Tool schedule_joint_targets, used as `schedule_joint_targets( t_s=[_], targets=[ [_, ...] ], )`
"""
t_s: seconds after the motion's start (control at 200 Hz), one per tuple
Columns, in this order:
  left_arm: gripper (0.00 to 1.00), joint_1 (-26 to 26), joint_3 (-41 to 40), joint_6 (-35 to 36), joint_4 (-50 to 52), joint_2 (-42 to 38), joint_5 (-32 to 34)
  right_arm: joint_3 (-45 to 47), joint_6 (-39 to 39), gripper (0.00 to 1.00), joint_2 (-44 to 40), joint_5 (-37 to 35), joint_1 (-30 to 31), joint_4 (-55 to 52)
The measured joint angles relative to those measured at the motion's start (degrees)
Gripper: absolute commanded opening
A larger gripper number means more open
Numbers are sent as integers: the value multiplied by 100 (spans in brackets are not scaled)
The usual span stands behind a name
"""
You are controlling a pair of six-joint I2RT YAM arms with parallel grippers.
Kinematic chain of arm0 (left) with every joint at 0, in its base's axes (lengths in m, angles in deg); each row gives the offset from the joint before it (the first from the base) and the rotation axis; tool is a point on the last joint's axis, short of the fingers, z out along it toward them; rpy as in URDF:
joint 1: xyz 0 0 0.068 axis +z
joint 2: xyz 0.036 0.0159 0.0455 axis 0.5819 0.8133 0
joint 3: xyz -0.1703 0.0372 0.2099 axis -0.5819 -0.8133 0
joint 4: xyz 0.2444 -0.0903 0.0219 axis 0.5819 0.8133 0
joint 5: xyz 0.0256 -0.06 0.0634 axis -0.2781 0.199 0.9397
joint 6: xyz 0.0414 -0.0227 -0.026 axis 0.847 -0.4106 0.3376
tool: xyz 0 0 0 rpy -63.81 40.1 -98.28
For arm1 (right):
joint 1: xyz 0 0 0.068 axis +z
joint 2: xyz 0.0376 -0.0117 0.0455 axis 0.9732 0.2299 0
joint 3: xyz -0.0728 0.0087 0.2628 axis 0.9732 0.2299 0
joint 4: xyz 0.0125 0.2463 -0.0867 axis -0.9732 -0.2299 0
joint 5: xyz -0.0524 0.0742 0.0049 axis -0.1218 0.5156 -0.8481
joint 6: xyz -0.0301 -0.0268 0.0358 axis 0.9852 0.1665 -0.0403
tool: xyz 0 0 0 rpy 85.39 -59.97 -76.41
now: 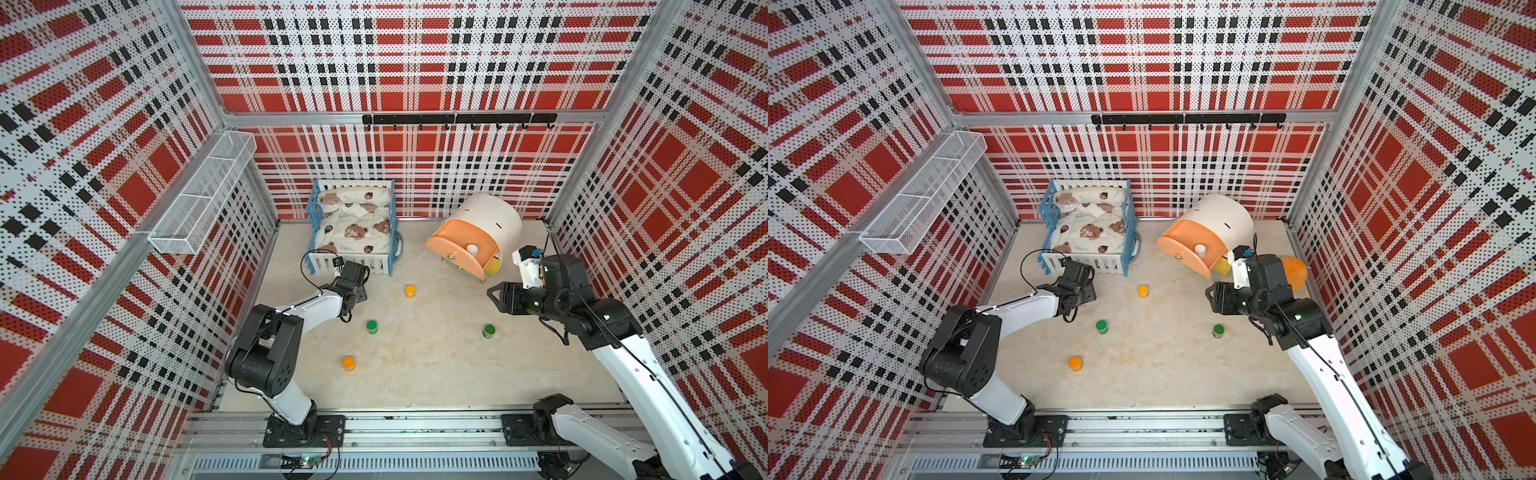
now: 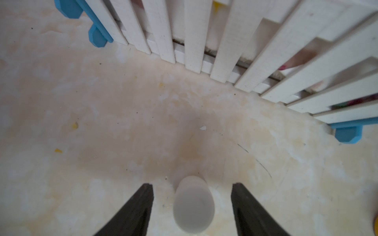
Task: Put the paint cans in the drawer according to color
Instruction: Pick up the paint can at the center of the board.
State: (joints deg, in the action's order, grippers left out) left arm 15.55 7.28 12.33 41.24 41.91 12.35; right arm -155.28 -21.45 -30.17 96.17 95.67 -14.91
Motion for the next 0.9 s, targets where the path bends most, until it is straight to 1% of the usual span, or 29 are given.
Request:
schedule_joint_targets(
  t_s=[0.266, 0.496, 0.661, 0.716, 0.857, 0.897],
  targets=[
    [66, 0, 0, 17, 2, 291, -28, 9, -26, 61, -37, -131, 0, -2],
    [58, 7, 0, 15, 0, 323, -31, 11, -28, 61, -57, -195, 0, -7],
    [47, 13, 0, 17, -2, 323, -55, 11, -26, 61, -66, -221, 0, -7],
    [46, 28, 0, 20, 0, 323, -72, 11, -26, 61, -66, -227, 0, -9],
    [46, 59, 0, 20, -4, 323, -127, 11, -26, 61, -66, -245, 0, -11],
    [45, 63, -2, 20, -9, 323, -142, 11, -26, 61, -66, -254, 0, -11]
  ],
)
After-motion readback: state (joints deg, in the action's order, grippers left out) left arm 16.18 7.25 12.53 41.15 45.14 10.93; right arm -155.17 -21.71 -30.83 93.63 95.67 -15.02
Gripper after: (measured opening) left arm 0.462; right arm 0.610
